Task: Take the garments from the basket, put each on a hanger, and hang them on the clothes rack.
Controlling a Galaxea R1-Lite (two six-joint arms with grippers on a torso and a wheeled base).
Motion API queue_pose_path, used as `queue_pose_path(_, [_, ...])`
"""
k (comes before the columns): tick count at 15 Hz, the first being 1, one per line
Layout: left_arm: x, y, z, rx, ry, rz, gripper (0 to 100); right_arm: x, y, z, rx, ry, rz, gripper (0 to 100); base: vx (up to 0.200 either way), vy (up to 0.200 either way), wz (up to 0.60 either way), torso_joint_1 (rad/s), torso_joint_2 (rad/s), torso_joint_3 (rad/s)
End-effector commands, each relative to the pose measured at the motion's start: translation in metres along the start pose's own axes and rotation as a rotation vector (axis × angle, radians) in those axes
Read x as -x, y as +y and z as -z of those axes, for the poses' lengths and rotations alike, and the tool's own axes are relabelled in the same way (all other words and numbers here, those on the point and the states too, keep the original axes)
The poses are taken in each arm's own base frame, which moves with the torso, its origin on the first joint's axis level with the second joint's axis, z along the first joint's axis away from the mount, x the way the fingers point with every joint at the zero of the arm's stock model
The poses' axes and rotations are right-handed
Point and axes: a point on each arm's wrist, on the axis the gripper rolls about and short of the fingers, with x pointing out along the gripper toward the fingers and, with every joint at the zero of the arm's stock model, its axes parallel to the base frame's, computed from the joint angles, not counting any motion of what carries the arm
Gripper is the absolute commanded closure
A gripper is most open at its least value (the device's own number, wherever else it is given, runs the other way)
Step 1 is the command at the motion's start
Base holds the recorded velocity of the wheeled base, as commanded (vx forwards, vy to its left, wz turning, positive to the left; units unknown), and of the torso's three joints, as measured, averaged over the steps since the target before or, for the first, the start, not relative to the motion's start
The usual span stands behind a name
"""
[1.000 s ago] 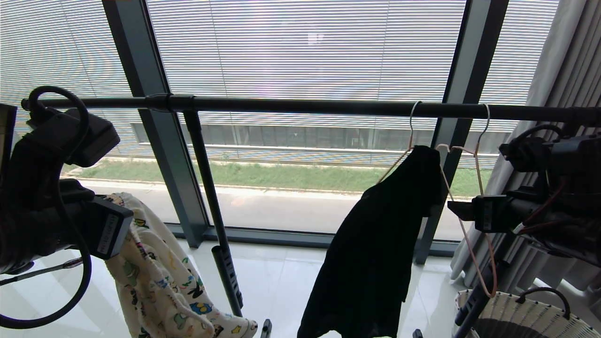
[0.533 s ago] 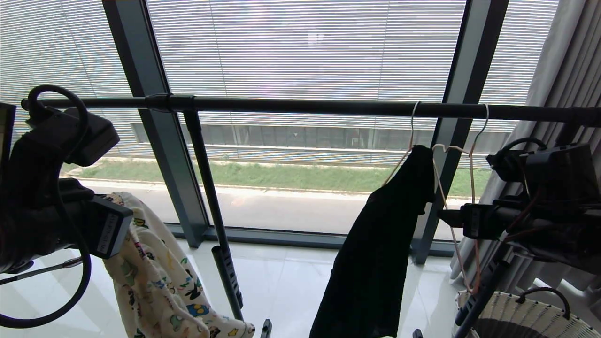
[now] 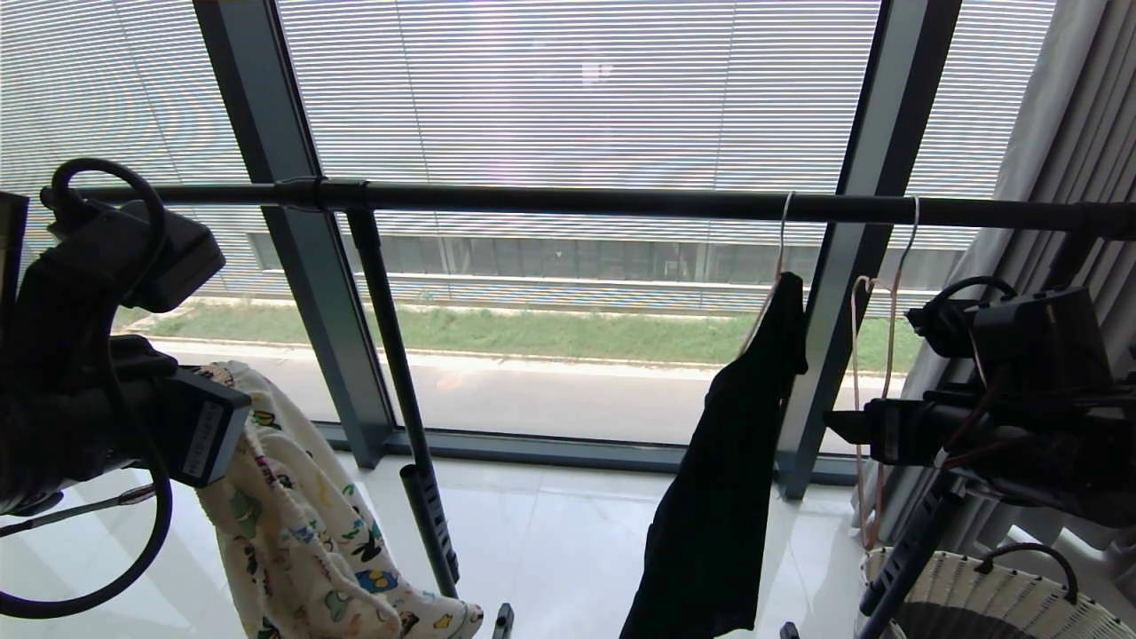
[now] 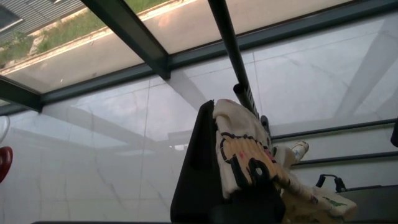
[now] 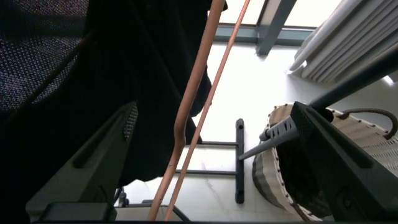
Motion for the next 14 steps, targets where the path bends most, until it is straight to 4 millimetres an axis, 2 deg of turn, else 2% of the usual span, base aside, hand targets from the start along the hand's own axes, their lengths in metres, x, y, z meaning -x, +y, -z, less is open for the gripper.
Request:
queue_pose_path(1, [-0.001,0.000,0.000,-0.002,0.002,0.000,100,0.001,0.000,0.000,0.002,-0.003,-0.002,0,0.000,0.000,0.00,0.000,0.00,0.000])
queue_pose_path(7, [-0.001,-0.001,0.000,-0.004,0.004,0.002,100,0.021,-0.008,-0.004,0.001,-0.014,0.004,0,0.000,0.000,0.00,0.000,0.00,0.000])
queue_pose_path(12, [0.000,0.000,0.000,-0.003,0.001,0.001,100,0.022,-0.009,-0.004,0.001,-0.017,0.001,0,0.000,0.000,0.00,0.000,0.00,0.000])
queue_pose_path(14, [0.001,0.000,0.000,-0.001,-0.001,0.001,100,0.016,-0.007,-0.002,0.007,0.000,0.004,0,0.000,0.000,0.00,0.000,0.00,0.000])
